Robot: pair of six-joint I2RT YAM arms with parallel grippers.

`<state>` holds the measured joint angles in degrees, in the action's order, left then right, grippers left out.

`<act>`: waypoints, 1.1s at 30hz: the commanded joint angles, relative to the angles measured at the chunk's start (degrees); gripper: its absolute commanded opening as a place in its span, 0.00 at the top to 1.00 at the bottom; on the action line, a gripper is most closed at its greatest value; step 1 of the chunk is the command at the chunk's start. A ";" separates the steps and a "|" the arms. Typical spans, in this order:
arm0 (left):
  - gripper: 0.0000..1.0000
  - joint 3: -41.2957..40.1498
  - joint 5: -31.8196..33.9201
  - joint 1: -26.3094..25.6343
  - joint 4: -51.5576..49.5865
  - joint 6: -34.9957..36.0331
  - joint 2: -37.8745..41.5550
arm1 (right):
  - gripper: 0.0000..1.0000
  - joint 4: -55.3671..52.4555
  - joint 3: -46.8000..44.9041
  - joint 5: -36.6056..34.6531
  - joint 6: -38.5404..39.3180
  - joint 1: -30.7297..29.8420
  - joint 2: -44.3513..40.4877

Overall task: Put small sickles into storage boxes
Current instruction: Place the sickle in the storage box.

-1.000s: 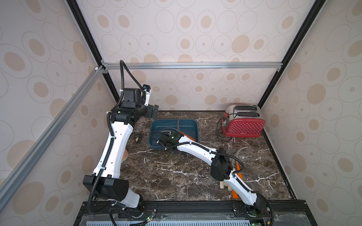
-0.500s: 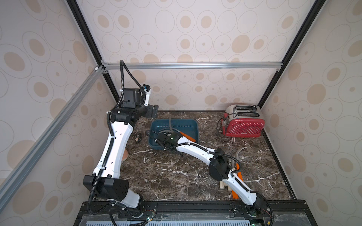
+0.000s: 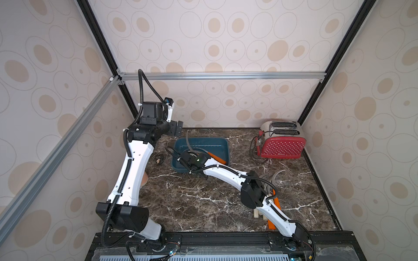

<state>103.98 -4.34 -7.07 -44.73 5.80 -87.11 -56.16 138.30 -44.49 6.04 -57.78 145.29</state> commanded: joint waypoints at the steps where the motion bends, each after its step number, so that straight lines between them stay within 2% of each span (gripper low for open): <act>1: 0.01 1.65 0.47 0.39 -0.27 -0.43 1.33 | 0.89 3.01 -0.93 2.10 2.67 0.87 0.87; 13: 0.01 1.61 0.04 0.39 -0.71 -0.62 1.07 | 0.88 5.36 -4.20 8.67 4.55 2.25 0.29; 23: 0.01 2.73 -0.01 0.39 -1.48 -0.28 0.72 | 0.87 5.25 -3.63 11.10 5.79 3.83 1.26; 33: 0.01 4.45 -0.80 0.42 -2.48 -0.62 -0.08 | 0.82 4.49 -3.46 12.92 5.57 5.44 2.00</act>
<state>105.78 -4.58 -7.05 -45.78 5.76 -87.11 -50.54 134.63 -32.64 11.27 -52.88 145.56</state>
